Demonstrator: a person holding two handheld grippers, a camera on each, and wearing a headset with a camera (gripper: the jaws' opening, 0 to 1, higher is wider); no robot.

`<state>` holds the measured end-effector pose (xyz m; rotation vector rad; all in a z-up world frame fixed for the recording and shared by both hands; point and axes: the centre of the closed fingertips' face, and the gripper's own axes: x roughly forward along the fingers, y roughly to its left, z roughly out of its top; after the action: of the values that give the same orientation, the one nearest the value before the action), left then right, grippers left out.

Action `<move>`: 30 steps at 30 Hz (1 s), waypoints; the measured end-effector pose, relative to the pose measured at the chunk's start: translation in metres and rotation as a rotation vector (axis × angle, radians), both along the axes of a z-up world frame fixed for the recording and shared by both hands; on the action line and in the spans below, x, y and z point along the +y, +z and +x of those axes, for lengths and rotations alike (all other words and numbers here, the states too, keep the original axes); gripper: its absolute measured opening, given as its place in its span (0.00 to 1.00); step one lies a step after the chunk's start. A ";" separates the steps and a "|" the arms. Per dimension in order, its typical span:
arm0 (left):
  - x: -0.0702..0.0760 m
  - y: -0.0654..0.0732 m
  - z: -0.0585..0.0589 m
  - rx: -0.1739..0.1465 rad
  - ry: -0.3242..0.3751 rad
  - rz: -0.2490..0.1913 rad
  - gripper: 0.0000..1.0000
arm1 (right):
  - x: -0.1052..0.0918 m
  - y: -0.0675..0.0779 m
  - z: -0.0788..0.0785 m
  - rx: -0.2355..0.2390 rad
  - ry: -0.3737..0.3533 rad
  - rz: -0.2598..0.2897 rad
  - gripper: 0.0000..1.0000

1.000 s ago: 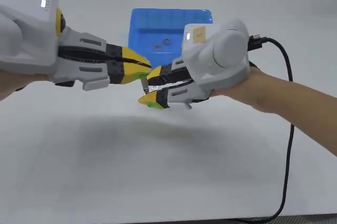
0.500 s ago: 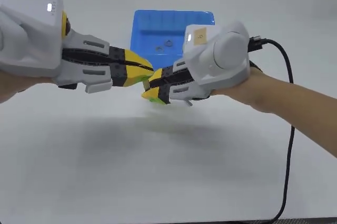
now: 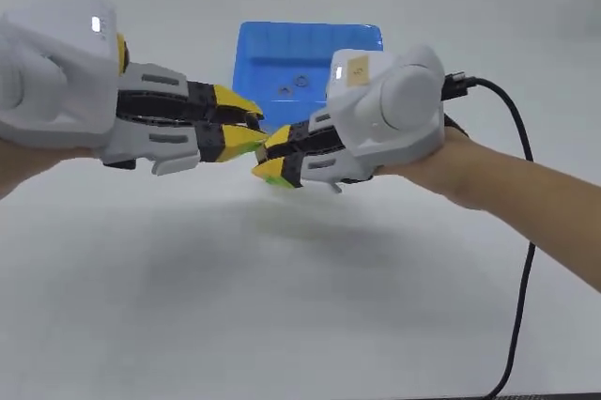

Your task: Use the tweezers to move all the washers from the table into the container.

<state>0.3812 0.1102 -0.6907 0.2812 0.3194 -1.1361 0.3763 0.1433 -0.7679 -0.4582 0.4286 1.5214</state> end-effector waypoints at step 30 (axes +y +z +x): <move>0.029 0.023 -0.011 0.025 0.227 -0.161 0.55 | 0.001 0.032 0.005 0.006 -0.047 0.116 0.08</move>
<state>0.3701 0.1396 -0.6681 0.0856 0.2728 -0.9361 0.3809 0.1443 -0.7354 -0.3506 0.3516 1.4939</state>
